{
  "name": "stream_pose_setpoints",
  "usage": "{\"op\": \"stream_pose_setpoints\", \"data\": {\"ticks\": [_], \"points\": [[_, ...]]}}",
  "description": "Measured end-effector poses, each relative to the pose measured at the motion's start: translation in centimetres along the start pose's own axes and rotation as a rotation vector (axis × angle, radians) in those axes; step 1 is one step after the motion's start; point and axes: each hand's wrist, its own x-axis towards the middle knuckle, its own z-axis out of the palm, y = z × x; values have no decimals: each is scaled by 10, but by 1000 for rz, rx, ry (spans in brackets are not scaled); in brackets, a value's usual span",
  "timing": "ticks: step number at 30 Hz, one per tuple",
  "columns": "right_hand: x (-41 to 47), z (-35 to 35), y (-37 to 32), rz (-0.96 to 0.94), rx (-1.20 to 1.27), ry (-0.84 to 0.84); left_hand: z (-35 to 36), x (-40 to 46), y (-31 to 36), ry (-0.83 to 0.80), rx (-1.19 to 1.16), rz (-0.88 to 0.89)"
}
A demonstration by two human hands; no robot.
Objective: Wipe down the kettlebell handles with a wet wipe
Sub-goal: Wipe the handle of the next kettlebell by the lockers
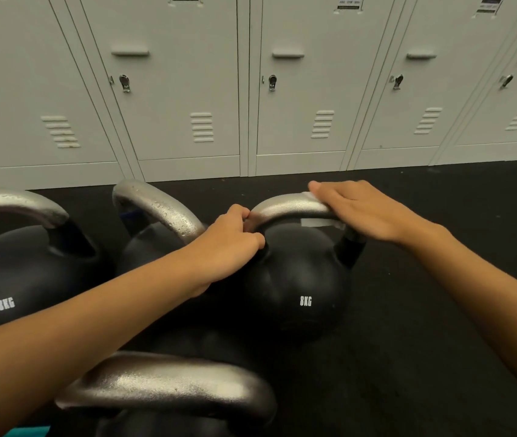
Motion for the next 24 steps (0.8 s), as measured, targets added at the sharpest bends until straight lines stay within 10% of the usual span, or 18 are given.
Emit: {"op": "stream_pose_setpoints", "data": {"ticks": [9, 20, 24], "points": [[-51, 50, 42, 20, 577, 409, 5, -2, 6, -5, 304, 62], [-14, 66, 25, -433, -395, 603, 6, -5, 9, -36, 360, 86], [-20, 65, 41, -419, -361, 622, 2, -4, 1, -60, 318, 79]]}}
